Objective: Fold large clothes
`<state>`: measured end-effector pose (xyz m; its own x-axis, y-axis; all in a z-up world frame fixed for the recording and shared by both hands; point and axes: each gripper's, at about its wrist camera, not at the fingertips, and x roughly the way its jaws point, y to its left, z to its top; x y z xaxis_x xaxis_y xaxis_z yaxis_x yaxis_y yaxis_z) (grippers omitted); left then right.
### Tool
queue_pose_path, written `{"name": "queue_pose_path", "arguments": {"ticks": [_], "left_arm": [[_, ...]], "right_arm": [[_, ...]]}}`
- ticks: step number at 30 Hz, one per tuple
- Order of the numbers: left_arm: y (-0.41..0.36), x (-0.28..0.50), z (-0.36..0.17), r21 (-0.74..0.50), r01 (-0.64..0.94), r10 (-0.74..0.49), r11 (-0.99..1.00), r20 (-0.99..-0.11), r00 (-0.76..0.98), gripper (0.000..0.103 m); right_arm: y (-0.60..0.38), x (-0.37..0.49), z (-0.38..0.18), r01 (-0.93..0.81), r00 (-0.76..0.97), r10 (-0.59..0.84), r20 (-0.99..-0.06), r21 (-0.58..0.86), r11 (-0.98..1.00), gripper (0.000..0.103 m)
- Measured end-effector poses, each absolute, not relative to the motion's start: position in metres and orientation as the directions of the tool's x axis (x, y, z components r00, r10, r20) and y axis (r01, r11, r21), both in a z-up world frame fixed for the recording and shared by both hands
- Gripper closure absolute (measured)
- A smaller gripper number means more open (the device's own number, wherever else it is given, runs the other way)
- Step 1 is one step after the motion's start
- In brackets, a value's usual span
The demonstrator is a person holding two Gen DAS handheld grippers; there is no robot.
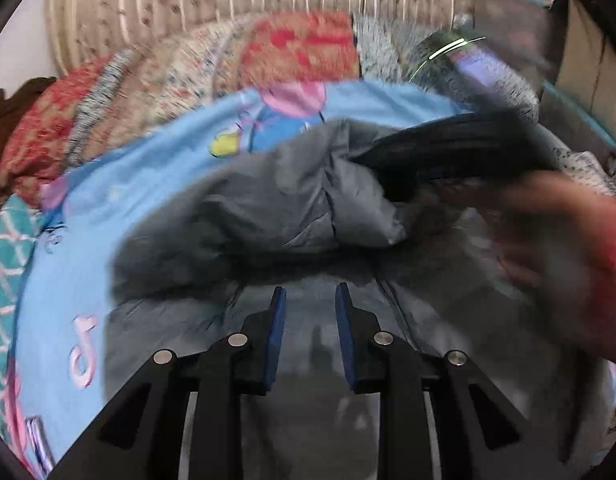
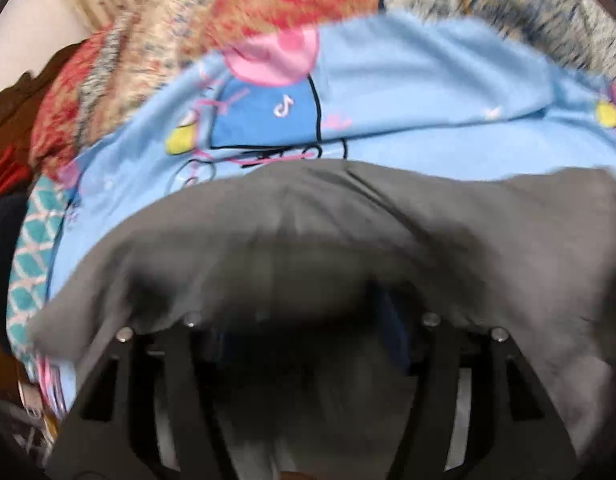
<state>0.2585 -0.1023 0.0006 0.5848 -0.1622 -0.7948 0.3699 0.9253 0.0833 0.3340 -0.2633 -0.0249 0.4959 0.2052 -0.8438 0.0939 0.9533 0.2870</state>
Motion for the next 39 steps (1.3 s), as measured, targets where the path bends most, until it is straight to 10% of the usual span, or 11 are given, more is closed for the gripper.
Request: {"name": "queue_pose_path", "arguments": {"ticks": [6, 11, 23, 30, 39], "left_arm": [[-0.079, 0.401, -0.020, 0.093, 0.037, 0.058, 0.995, -0.843, 0.535, 0.054], [-0.053, 0.410, 0.003, -0.221, -0.095, -0.151, 0.971, -0.867, 0.475, 0.054], [-0.077, 0.205, 0.013, 0.083, 0.390, -0.191, 0.917, -0.767, 0.612, 0.054], [0.001, 0.169, -0.044, 0.331, 0.266, 0.123, 0.906, -0.804, 0.582, 0.054], [0.074, 0.150, -0.021, 0.221, 0.076, 0.141, 0.972, -0.816, 0.560, 0.054]], "right_arm": [[-0.331, 0.188, -0.024, 0.103, 0.469, 0.189, -0.863, 0.266, 0.958, 0.040], [-0.409, 0.075, -0.021, 0.383, 0.468, -0.275, -0.840, -0.087, 0.920, 0.040], [-0.382, -0.066, -0.006, 0.411, 0.593, -0.119, -0.796, 0.173, 0.895, 0.034], [-0.357, -0.119, 0.004, 0.373, 0.594, -0.185, -0.783, 0.065, 0.926, 0.033], [-0.328, -0.144, -0.020, 0.217, 0.631, -0.108, -0.768, 0.041, 0.975, 0.026]]}}
